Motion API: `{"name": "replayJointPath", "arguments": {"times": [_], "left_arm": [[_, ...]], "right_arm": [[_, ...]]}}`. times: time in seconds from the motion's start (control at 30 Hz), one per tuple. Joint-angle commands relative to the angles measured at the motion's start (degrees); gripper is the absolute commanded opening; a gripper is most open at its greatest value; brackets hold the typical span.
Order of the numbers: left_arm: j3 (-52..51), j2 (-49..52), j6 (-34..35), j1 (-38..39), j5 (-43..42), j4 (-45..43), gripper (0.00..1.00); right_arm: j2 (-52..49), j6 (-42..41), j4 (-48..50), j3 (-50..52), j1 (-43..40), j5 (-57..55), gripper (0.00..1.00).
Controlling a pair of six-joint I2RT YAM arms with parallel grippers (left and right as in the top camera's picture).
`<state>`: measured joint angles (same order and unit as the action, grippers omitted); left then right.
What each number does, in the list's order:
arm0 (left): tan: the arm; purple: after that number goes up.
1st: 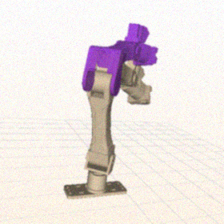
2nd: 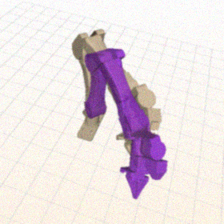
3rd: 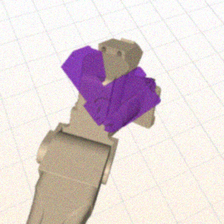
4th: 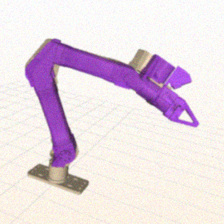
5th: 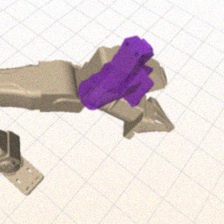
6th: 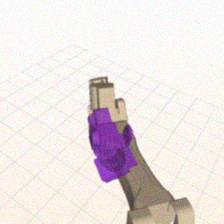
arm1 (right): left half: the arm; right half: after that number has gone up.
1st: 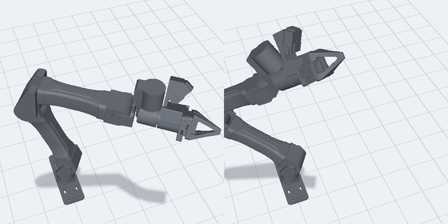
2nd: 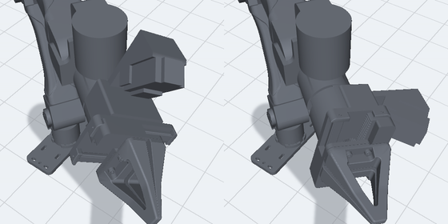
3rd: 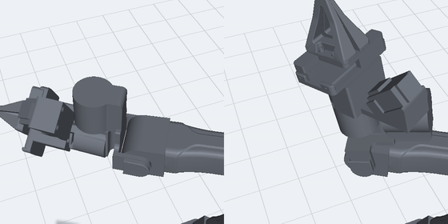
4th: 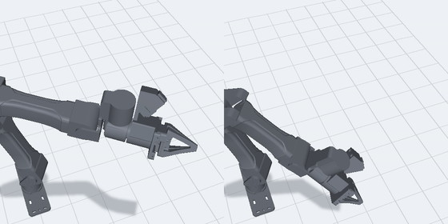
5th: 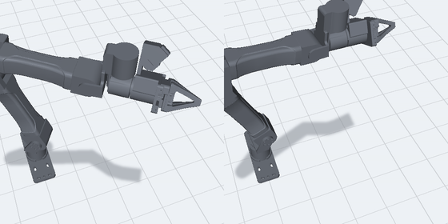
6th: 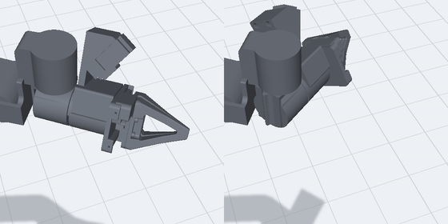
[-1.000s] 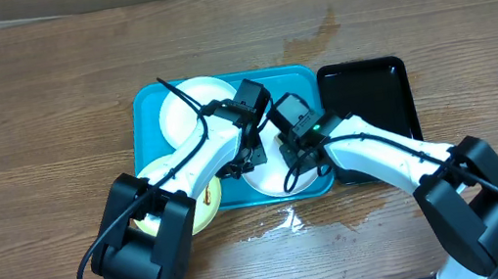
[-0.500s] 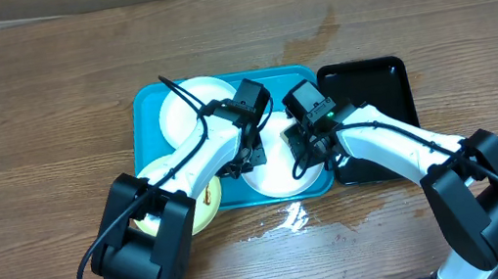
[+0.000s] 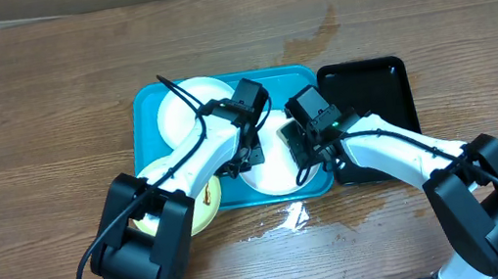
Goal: Clean dirty plates on tray and stack at the side
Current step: 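Scrub the sauce off the held white plate with the sponge, then return the sponge to the black tray with the right gripper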
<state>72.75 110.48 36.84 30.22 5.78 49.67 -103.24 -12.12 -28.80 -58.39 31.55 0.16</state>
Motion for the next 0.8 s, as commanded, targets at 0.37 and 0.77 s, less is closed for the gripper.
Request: {"name": "replayJointPath", "arguments": {"times": [0.37,0.77], "left_arm": [[-0.7,-1.1,-2.0,0.1,0.1,0.4,0.04],[-0.7,-1.1,-2.0,0.1,0.1,0.4,0.04]], "right_arm": [[-2.7,0.1,7.6,1.9,0.2,-5.7,0.04],[-3.2,0.2,11.8,2.8,0.2,-7.7,0.04]]}}
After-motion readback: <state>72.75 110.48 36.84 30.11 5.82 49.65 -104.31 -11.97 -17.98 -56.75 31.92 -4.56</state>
